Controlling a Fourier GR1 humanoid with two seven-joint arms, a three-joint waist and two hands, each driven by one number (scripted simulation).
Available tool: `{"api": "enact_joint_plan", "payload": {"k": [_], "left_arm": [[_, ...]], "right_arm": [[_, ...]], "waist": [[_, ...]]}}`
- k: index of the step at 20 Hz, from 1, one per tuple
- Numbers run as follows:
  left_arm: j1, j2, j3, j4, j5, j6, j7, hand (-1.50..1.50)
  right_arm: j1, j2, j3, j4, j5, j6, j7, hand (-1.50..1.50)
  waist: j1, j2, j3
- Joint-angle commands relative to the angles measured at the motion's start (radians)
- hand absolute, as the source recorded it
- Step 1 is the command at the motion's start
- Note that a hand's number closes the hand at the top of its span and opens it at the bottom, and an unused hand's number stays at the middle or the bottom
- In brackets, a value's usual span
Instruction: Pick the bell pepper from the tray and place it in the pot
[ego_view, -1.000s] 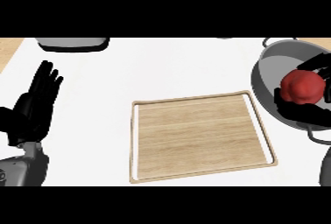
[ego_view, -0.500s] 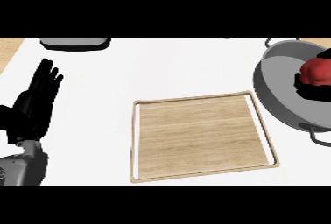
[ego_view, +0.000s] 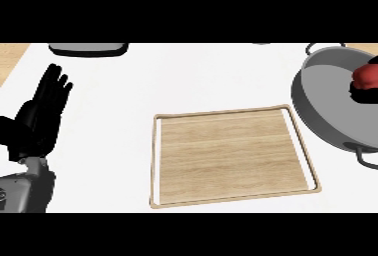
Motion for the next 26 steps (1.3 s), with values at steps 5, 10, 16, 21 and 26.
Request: {"api": "enact_joint_plan", "payload": {"k": [5,10,16,21,26], "left_arm": [[-0.035,0.011,0.009,-0.008,0.012,-0.01,0.042,0.0],[-0.008,-0.039,-0.022,0.05,-0.025,0.008,-0.041,0.0],[-0.023,-0.009,0.014,0.061,0.0,-0.016,-0.042,0.0],[0.019,-0.021,-0.01,-0.017,-0.007,-0.007,0.002,0.0],[-0.032,-0.013,-0.008,-0.022,-0.033,0.023,0.051,0.0]], "right_arm": [[-0.161,-0.061,-0.103,0.458,-0.093,-0.033,-0.108,-1.5],[-0.163,-0.038,-0.15,0.579,-0.217,0.061,-0.301,-1.5],[-0.259,-0.031,-0.294,0.612,-0.411,0.131,-0.444,-1.5],[-0.251,-0.153,-0.412,0.669,-0.542,0.238,-0.525,-1.5],[-0.222,-0.255,-0.45,0.761,-0.597,0.32,-0.562,-1.5]], "waist": [[0.015,0.005,0.002],[0.008,0.007,0.002],[0.006,0.006,0.002],[0.007,0.001,0.003],[0.004,0.003,0.002]]}}
